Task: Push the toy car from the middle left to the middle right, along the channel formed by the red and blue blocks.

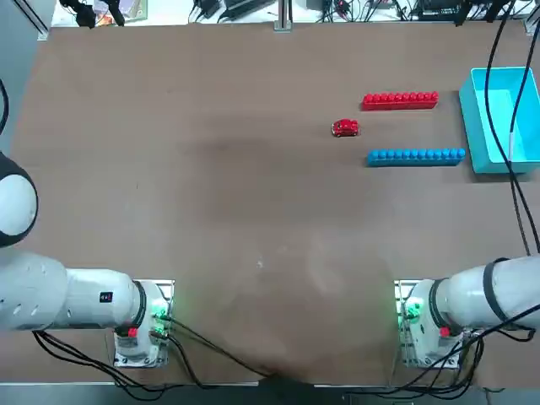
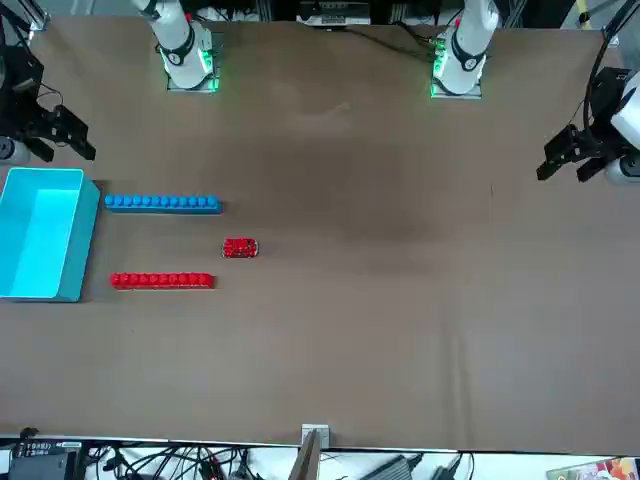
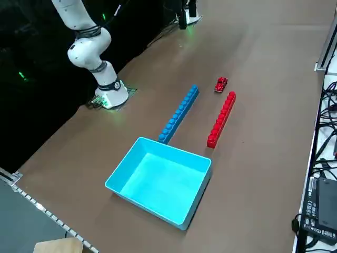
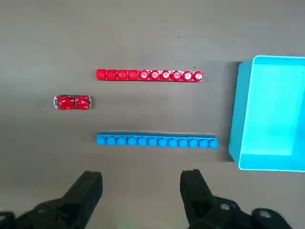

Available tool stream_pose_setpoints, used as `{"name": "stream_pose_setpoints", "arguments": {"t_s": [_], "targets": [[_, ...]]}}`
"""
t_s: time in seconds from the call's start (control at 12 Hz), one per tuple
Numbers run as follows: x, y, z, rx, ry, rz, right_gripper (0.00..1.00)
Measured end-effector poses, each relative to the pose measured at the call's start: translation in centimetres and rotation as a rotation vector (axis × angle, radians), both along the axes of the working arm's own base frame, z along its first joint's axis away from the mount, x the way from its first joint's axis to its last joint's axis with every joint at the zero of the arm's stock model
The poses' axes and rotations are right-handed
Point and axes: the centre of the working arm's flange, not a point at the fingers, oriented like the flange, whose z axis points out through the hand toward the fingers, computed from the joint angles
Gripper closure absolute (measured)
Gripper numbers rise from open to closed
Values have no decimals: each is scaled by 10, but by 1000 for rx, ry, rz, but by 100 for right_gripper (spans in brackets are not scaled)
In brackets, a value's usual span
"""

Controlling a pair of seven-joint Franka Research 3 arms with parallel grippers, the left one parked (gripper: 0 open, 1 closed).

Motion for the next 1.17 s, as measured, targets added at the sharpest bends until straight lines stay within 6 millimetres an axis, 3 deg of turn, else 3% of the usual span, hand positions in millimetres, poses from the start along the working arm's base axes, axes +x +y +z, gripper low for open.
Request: {"name": "stream_pose_setpoints", "arguments": {"t_s": [0.17,0.75,1.17], "targets": [[3,1,-6,13,10,-36,0],[29,7,-89,11,12,-357,0],[27,49,-149,15,-27,-618,0]]}}
